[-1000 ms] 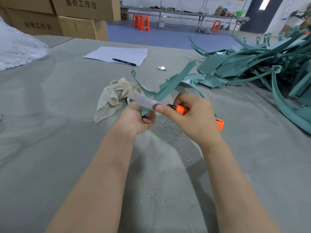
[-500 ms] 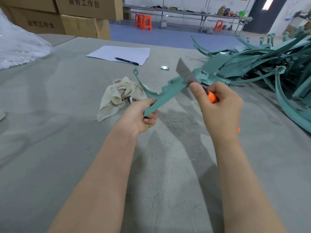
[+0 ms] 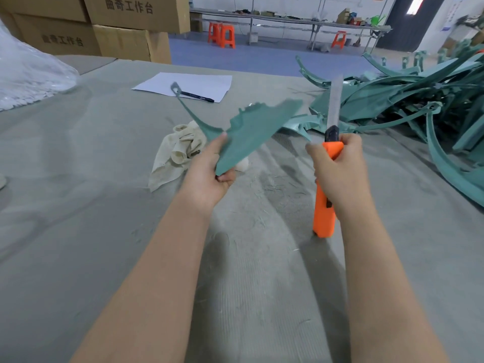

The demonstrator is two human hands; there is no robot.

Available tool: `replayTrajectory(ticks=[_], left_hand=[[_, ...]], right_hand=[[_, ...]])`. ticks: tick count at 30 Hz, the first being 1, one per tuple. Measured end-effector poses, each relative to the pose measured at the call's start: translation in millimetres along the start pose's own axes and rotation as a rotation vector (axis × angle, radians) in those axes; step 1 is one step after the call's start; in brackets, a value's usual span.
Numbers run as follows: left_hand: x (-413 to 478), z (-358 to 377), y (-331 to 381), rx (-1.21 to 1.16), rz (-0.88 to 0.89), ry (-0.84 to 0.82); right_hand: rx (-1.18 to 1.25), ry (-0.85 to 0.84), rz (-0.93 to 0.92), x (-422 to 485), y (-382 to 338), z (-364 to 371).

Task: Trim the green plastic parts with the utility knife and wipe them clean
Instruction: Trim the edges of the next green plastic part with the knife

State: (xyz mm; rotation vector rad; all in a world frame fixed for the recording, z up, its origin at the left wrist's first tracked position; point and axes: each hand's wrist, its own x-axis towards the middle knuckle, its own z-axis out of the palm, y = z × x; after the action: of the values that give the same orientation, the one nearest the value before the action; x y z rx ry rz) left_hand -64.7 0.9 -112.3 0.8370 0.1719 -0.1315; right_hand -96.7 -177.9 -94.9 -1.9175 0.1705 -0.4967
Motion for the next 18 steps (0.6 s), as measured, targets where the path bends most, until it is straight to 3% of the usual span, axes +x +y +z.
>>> replayTrajectory(ticks=[7,10,13,15,18], left_hand=[[-6,-3,13,-0.457,0.094,-0.181],[-9,-1,10,-0.497,0.012,-0.315],[-9,2,5,-0.421,-0.017,-0.317],[-6,2,2,-0.327,0.005,-0.244],[0,2,-1,-0.24,-0.002,-0.18]], right_hand=[[-0.351,-0.348,0.025,-4,7,8],[-0.424,-0.445,-0.032,-7,8,16],[-0.496,-0.44,-0.062,-8,12,20],[-0.443,-0.409,-0.015,-6,13,19],[-0.05,-0.453,0.168,-7,7,15]])
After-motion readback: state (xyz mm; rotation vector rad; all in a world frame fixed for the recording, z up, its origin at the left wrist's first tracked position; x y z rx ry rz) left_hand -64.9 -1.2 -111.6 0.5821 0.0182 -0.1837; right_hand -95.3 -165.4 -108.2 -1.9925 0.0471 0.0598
